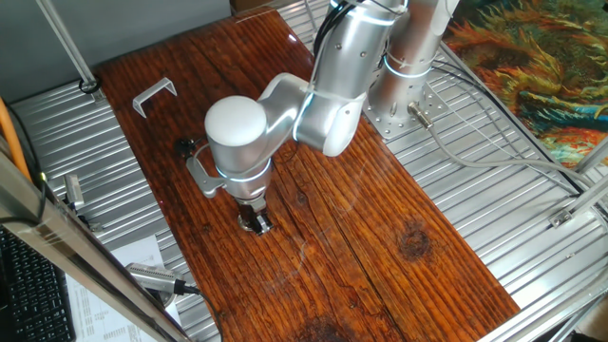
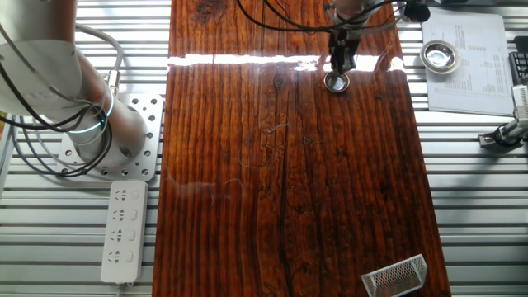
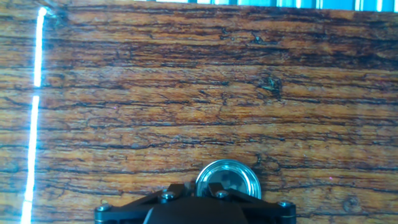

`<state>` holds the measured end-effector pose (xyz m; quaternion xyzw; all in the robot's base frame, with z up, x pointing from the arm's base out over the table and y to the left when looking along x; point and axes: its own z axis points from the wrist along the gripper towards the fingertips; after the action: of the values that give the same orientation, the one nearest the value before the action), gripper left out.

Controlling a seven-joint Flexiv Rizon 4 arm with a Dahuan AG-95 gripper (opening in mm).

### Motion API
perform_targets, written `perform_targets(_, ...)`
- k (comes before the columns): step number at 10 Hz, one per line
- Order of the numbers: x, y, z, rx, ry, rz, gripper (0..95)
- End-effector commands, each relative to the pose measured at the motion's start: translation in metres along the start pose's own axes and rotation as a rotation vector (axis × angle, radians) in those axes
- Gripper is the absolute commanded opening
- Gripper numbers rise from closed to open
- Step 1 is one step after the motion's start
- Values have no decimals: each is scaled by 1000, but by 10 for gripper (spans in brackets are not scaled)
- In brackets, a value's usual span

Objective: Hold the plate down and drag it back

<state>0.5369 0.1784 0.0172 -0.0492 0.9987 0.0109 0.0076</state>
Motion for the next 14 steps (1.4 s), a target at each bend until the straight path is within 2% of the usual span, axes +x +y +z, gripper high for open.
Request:
perform_targets(1,-3,0,-7,5,11,0,380)
perform_targets(3,-9,-2,-18,10,20,-3,380)
perform_targets(4,-12,-6,-23,11,20,-6,190)
perform_targets(5,-15,-9,-27,11,19,-8,190)
perform_targets(6,-17,-13,-31,12,16,-10,0)
perform_targets(7,-20,-19,-37,13,21,-29,0)
perform_targets(9,-20,-18,-41,12,30,-25,0)
perform_targets(13,-23,-18,-48,11,17,0,0)
perform_targets(14,-22,-18,-55,13,17,4,0)
